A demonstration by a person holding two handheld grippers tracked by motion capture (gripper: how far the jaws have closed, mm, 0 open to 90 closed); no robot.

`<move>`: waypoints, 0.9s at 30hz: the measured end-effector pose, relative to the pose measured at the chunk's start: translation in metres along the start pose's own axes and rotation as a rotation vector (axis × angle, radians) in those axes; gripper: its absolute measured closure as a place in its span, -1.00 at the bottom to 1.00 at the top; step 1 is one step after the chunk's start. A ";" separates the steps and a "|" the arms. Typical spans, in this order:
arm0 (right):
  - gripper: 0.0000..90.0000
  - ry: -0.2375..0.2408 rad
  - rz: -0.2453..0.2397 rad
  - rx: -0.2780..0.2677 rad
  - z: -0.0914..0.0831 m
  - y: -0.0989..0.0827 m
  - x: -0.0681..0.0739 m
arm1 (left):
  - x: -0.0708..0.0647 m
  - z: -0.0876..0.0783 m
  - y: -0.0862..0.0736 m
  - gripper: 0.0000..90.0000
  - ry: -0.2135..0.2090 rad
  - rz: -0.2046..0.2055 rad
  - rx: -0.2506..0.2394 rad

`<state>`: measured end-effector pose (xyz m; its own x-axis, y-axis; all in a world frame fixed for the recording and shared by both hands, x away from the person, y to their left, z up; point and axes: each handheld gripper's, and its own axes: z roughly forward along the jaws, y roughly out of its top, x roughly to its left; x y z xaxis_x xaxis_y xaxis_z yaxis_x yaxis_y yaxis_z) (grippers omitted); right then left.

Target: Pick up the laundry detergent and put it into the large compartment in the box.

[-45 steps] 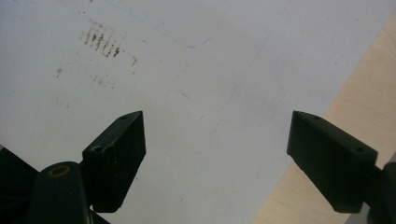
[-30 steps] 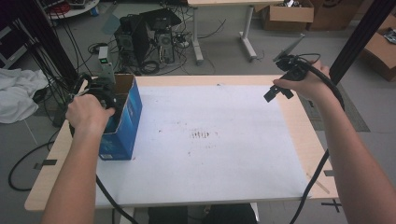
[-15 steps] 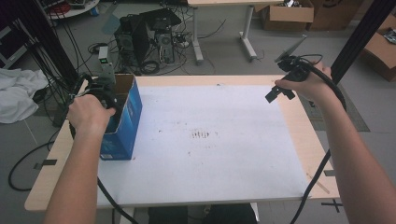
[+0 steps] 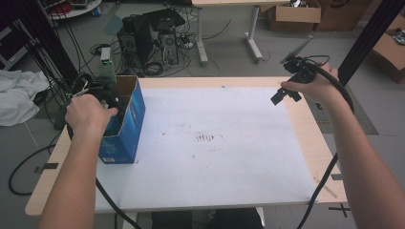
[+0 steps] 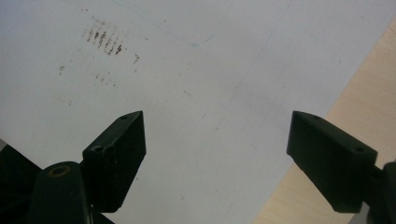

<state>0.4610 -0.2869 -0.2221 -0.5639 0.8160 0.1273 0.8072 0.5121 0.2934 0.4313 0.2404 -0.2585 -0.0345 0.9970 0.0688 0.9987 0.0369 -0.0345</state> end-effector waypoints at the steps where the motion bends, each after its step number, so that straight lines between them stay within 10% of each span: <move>1: -0.56 0.001 0.001 0.000 0.000 0.000 0.000 | -0.001 -0.003 -0.001 -0.50 -0.001 0.005 -0.003; 12: -0.56 0.000 -0.012 0.001 -0.001 0.003 0.004 | -0.017 -0.047 -0.010 -0.66 0.023 0.087 -0.063; 27: -0.56 -0.013 -0.011 0.008 -0.008 0.005 0.009 | -0.064 -0.087 -0.035 -0.87 -0.020 0.308 -0.147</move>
<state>0.4587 -0.2793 -0.2118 -0.5705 0.8136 0.1121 0.8024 0.5230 0.2875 0.4020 0.1693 -0.1749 0.2702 0.9610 0.0583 0.9570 -0.2748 0.0933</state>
